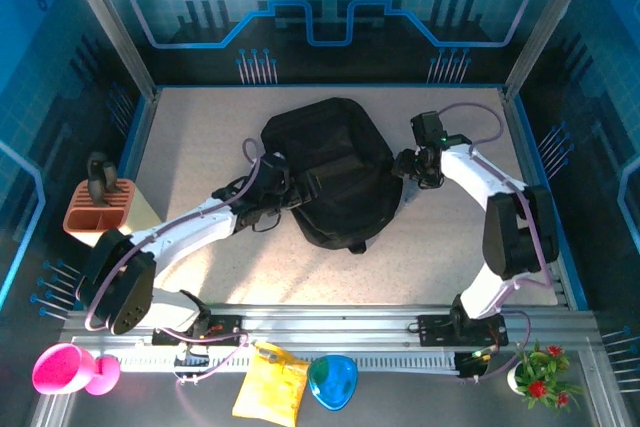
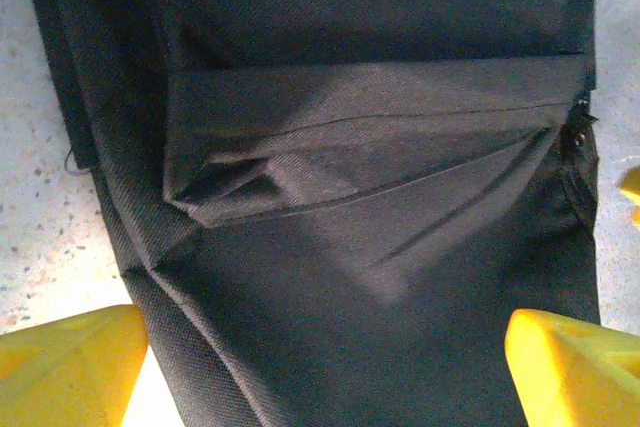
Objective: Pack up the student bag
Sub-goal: Pick up the loose stationery from the middle-right of the table.
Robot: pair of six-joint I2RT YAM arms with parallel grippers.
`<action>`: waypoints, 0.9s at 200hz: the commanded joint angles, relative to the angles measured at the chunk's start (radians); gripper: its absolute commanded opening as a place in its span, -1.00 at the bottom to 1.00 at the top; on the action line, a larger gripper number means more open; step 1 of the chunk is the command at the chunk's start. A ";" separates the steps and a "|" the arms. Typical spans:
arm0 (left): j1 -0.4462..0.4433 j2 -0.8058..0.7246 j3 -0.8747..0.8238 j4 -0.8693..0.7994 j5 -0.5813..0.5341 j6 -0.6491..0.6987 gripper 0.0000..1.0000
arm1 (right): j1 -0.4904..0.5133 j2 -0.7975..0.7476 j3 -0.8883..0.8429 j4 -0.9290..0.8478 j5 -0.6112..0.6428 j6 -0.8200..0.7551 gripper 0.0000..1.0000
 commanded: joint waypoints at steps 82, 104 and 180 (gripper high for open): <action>0.051 -0.025 0.081 -0.055 0.001 0.126 0.93 | -0.058 0.267 0.172 -0.095 -0.035 -0.002 0.32; 0.061 -0.025 0.086 -0.059 0.002 0.135 0.94 | -0.055 0.284 0.178 -0.120 -0.033 -0.031 0.33; 0.086 -0.018 0.111 -0.069 0.017 0.162 0.95 | -0.077 0.267 0.127 -0.184 -0.016 -0.148 0.10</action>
